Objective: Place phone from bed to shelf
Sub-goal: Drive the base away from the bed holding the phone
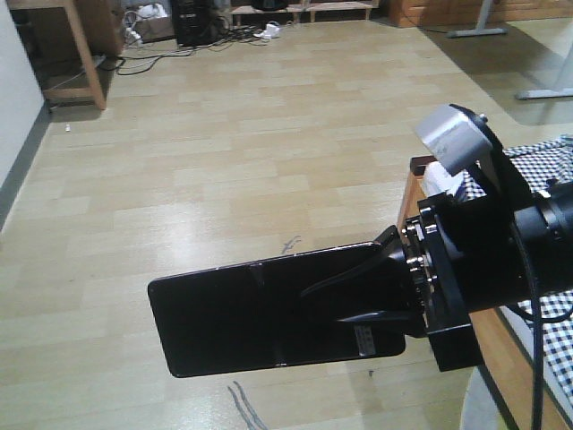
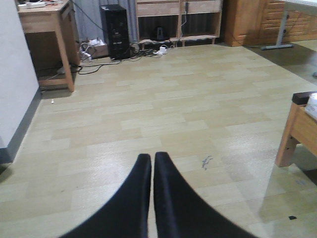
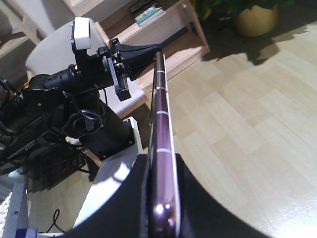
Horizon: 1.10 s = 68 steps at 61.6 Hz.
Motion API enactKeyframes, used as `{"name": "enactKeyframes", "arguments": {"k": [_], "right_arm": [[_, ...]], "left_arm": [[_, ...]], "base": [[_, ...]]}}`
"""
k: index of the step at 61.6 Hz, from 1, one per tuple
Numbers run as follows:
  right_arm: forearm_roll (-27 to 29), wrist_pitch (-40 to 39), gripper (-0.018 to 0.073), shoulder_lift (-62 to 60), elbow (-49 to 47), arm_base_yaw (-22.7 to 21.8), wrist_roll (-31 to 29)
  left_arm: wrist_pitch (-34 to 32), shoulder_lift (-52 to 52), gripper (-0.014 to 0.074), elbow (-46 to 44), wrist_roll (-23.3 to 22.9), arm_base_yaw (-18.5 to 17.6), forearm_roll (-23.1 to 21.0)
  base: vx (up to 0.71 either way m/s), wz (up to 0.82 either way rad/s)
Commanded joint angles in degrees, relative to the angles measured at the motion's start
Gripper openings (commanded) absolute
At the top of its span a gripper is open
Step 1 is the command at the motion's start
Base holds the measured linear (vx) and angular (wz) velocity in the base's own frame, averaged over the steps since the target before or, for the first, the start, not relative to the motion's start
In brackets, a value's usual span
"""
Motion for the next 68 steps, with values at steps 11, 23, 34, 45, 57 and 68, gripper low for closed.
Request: {"name": "enactKeyframes", "arguments": {"k": [11, 23, 34, 45, 57, 68], "right_arm": [[5.27, 4.22, -0.0001, -1.46, -1.51, 0.03, -0.51], [5.21, 4.22, -0.0001, -1.46, -1.51, 0.03, -0.51], [5.21, 4.22, -0.0001, -1.46, -1.51, 0.03, -0.51], [5.21, 4.22, -0.0001, -1.46, -1.51, 0.03, -0.51], [5.21, 4.22, -0.0001, -1.46, -1.51, 0.03, -0.51], [5.21, 4.22, -0.0001, -1.46, -1.51, 0.03, -0.51]], "left_arm": [[-4.18, -0.39, 0.0001, 0.13, -0.22, -0.18, -0.4], [-4.18, -0.39, 0.0001, 0.13, -0.22, -0.18, -0.4], [-4.18, -0.39, 0.0001, 0.13, -0.22, -0.18, -0.4], [-4.18, -0.39, 0.0001, 0.13, -0.22, -0.18, -0.4], [-4.18, -0.39, 0.0001, 0.13, -0.22, -0.18, -0.4], [-4.18, -0.39, 0.0001, 0.13, -0.22, -0.18, -0.4]], "base": [[-0.04, 0.17], [0.01, 0.01], [0.04, -0.03], [0.06, -0.04], [0.07, 0.02], [0.09, 0.12]]}}
